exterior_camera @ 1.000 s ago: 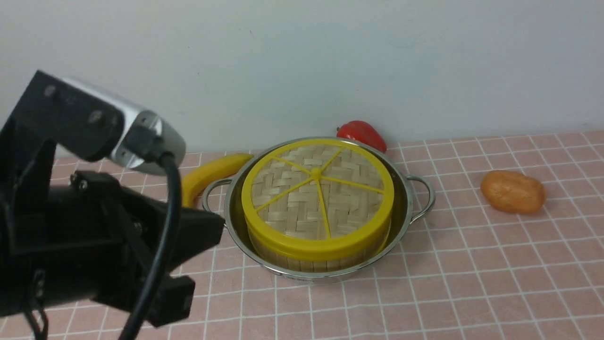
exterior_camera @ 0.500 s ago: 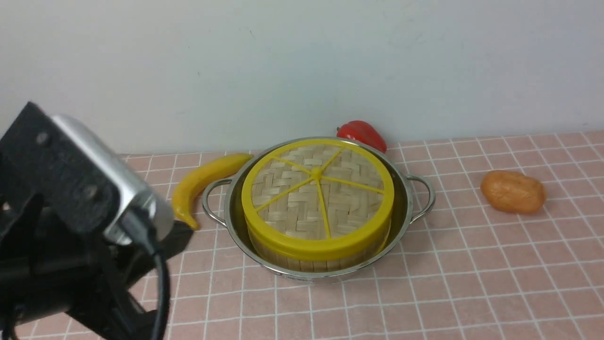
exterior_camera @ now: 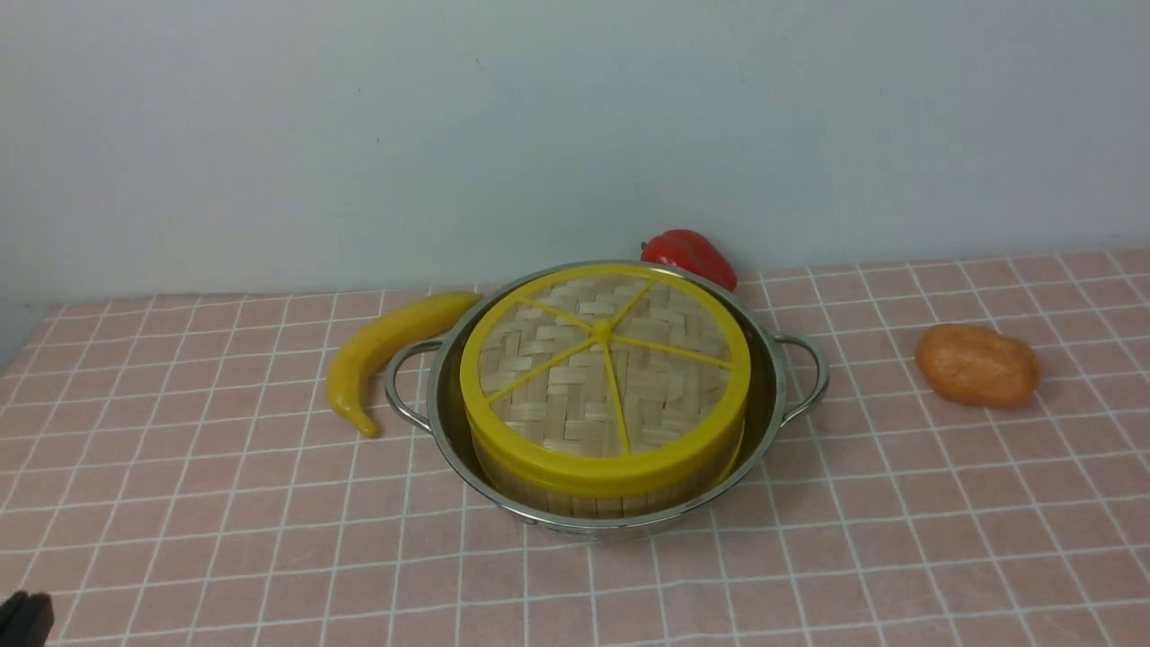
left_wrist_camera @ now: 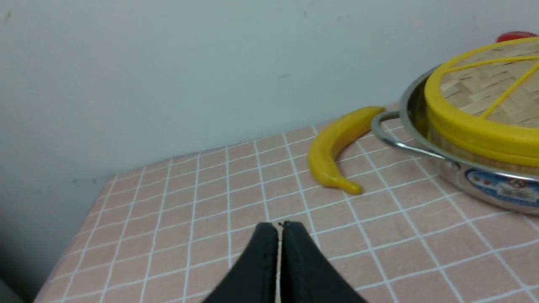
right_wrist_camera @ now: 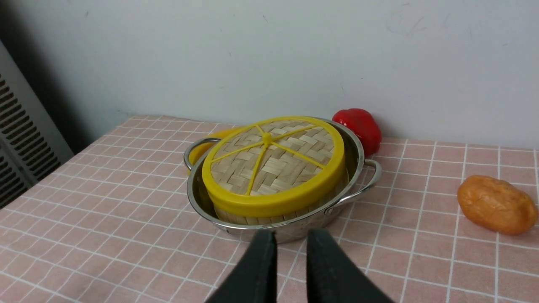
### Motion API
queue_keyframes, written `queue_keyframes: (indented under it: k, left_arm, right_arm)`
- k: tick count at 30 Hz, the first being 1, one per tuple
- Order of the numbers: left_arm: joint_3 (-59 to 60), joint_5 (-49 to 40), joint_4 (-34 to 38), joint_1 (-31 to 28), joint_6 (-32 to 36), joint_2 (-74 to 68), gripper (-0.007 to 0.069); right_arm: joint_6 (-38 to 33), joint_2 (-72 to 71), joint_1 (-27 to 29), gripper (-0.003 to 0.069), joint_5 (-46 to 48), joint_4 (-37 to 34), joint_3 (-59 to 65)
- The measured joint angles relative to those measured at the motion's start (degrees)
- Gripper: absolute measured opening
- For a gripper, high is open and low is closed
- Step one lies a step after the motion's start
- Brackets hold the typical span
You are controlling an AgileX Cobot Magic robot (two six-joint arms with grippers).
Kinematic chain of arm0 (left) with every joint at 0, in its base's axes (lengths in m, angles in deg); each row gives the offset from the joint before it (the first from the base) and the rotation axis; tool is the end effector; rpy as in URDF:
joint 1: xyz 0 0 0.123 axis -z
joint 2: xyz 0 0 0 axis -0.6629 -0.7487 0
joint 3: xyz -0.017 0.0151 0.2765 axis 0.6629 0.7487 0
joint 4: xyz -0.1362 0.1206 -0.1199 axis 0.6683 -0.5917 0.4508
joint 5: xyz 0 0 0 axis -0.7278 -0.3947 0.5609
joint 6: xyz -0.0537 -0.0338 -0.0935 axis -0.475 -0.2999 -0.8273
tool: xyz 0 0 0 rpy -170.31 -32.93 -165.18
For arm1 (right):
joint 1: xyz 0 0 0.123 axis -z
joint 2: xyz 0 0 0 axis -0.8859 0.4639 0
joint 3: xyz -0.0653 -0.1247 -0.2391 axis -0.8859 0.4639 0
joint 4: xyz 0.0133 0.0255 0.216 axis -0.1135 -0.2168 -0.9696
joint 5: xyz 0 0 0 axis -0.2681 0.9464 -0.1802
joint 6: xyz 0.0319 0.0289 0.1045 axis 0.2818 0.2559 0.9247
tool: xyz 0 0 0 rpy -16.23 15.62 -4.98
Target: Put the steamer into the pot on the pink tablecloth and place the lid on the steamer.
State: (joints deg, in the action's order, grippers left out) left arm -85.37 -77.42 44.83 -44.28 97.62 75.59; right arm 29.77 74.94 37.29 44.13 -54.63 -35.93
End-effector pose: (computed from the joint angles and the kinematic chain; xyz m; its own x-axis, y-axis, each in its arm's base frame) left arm 0.0488 -0.0012 0.2032 -0.1797 0.2241 -0.9579 0.0261 0.9745 0.2230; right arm -0.0066 0.0097 0.3130 -0.4089 0.1345 -0.9026 -0.4068 0.8585 0.3122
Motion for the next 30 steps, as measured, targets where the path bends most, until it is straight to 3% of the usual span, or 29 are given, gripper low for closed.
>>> queue_keyframes:
  k: [6,25,27,30]
  left_arm:
    - [4.9,0.3,0.1,-2.7,-0.7,1.6,0.002]
    - [4.9,0.2,0.5,-2.7,-0.9,1.7,0.0034]
    - [4.9,0.2,0.5,-2.7,-0.9,1.7,0.0042]
    - [4.9,0.2,0.6,-2.7,-0.9,1.7,0.0053]
  right_arm:
    - [0.0,0.0,0.0,0.0152,0.0,0.0,0.0]
    - [-0.3,-0.1,0.1,0.0216,-0.1,0.7,0.1]
    - [-1.4,-0.8,2.1,0.0223,-1.4,2.4,1.1]
    - [-3.4,-1.9,9.4,0.0231,-7.0,5.6,4.6]
